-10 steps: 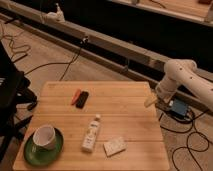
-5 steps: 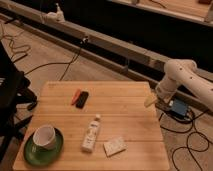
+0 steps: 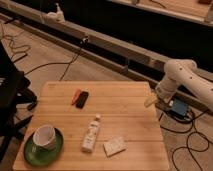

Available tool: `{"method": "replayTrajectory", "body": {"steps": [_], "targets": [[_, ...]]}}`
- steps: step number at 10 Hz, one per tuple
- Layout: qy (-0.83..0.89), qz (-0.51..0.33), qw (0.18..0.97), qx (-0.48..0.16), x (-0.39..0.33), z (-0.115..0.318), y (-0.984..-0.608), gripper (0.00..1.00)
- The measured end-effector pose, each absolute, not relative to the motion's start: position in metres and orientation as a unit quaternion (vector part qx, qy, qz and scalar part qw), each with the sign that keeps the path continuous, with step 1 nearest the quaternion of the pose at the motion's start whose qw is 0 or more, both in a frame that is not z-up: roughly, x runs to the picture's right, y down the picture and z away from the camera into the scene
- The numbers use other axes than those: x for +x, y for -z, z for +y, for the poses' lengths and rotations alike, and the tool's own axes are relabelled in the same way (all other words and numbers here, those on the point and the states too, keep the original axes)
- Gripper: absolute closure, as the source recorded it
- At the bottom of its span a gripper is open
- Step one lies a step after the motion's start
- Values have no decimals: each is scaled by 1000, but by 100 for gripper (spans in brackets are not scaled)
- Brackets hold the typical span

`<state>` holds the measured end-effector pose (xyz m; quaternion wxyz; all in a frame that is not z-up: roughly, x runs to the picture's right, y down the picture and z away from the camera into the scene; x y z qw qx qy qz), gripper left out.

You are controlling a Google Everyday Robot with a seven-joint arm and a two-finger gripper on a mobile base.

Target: Stand the bottle upright

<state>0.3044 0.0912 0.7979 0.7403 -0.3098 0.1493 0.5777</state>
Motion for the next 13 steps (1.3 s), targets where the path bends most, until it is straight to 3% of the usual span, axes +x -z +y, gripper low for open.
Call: {"method": "replayTrajectory", "body": {"steps": [13], "targets": [[-591, 149, 731, -307, 301, 85, -797, 20]]}}
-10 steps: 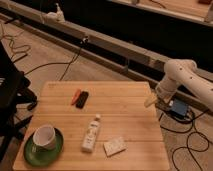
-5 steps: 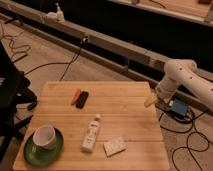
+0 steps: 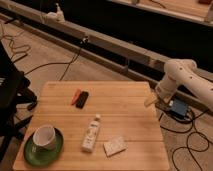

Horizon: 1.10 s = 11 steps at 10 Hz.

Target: Stand the bottle upright

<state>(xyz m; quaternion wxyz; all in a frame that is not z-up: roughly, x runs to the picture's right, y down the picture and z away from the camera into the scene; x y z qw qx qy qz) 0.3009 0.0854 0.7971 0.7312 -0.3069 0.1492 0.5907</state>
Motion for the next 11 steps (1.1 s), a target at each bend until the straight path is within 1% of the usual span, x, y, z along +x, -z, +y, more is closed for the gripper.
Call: {"method": "replayTrajectory", "body": {"steps": [2, 5, 8, 9, 10, 11], "targets": [[-611, 143, 712, -316, 279, 82, -793, 20], [-619, 119, 706, -323, 224, 84, -783, 20], [-601, 94, 717, -342, 157, 106, -759, 20], [-595, 90, 720, -345, 145, 111, -754, 20], [-570, 74, 736, -357, 101, 128, -735, 20], [-553, 66, 747, -364, 79, 137, -726, 20]]}}
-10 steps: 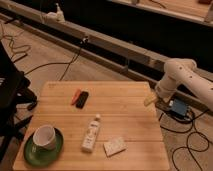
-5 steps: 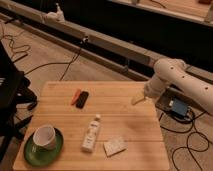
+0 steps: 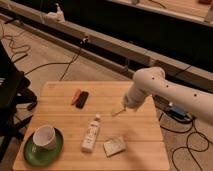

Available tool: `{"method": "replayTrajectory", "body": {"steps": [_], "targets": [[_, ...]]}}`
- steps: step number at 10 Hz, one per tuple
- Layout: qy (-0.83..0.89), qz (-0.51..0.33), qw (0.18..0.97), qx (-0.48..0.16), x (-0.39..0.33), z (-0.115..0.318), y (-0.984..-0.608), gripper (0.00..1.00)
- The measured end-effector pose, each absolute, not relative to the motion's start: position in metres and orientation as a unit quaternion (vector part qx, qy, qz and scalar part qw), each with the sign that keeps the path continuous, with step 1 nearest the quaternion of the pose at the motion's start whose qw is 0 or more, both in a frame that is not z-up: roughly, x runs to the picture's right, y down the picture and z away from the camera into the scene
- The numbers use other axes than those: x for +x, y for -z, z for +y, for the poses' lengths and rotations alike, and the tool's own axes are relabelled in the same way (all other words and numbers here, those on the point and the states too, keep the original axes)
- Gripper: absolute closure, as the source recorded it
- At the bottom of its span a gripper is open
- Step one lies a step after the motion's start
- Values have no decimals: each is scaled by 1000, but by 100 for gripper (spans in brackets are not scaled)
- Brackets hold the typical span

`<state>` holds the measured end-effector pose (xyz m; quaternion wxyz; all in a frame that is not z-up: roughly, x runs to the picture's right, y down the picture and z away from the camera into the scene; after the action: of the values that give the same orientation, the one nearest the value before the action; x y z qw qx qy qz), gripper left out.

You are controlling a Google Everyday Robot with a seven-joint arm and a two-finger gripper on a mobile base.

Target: Stand the bottle upright

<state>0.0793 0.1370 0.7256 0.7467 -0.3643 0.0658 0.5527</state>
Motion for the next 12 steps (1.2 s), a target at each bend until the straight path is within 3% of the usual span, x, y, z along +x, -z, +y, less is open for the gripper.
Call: {"method": "replayTrajectory", "body": {"steps": [3, 8, 12], "targets": [[-507, 50, 772, -380, 40, 159, -705, 20], [-523, 49, 761, -380, 41, 153, -709, 20], [-550, 40, 747, -371, -7, 137, -722, 20]]}}
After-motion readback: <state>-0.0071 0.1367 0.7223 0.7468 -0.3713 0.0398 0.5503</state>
